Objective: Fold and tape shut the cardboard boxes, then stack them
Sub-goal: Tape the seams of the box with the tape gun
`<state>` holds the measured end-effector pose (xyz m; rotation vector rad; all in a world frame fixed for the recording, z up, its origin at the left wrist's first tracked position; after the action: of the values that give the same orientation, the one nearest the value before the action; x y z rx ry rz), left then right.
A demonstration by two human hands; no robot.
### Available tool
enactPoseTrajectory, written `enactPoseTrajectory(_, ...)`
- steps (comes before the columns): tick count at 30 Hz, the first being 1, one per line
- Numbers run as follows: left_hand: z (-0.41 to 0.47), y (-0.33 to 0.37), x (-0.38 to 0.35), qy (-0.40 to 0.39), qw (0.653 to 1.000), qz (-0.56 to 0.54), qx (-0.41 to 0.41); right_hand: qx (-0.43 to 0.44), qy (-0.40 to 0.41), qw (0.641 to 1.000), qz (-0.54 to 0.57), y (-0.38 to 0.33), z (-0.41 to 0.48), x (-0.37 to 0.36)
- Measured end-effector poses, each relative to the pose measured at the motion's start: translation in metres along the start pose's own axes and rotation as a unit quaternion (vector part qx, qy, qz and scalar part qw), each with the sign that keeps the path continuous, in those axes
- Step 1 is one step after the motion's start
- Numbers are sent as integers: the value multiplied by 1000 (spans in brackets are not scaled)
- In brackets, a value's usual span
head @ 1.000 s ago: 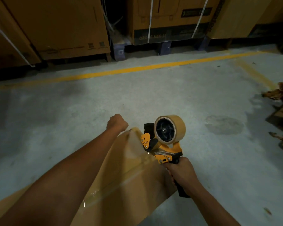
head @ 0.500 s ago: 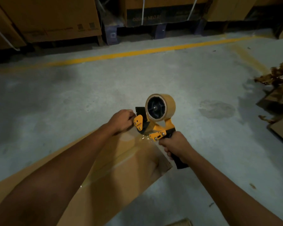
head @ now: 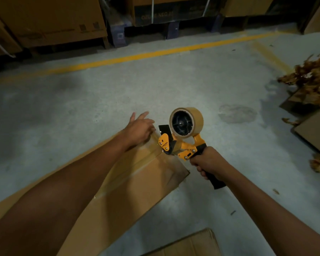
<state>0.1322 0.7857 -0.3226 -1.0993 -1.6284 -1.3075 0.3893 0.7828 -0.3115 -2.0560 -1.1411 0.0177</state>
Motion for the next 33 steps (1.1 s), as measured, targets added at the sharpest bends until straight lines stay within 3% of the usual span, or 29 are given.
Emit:
enactPoseTrajectory(3,-16,30,-11,32,994,56,-87,3,0,1000,10,0,1,0)
enactPoseTrajectory(5,-23,28,-17,51,994,-5,-100,1,-2,1000,8,-1,0,-1)
enactPoseTrajectory(11,-24,17,-17,32,990,-127,-61,3,5,1000,-7,15,-12,5)
enactPoseTrajectory(17,-26,32,-19,-22,998,-50,13,1,15,1000,9,48,-30,15)
enactPoseTrajectory(19,-30,59,-30,-56,998,-23,-5,11,22,1000,5,44,-30,15)
enactPoseTrajectory(22,-40,92,-44,-44,997,-43,-37,15,23,1000,6,43,-31,16)
enactPoseTrajectory(27,-42,81,-46,-29,993,-104,-36,5,8,1000,6,50,-40,18)
enactPoseTrajectory(33,-41,87,-44,-63,994,-91,10,-17,17,1000,10,90,-65,27)
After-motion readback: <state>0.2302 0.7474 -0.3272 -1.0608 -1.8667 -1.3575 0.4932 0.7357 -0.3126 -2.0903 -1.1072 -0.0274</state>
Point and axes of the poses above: each hand's wrist, its own z-axis towards the middle knuckle, its own x-axis out of the back of the hand, y = z × x, the point moved 10 cm from there along z, towards the middle knuckle, and after that the axes turned 5 degrees about -y, right-handed, at the moved point
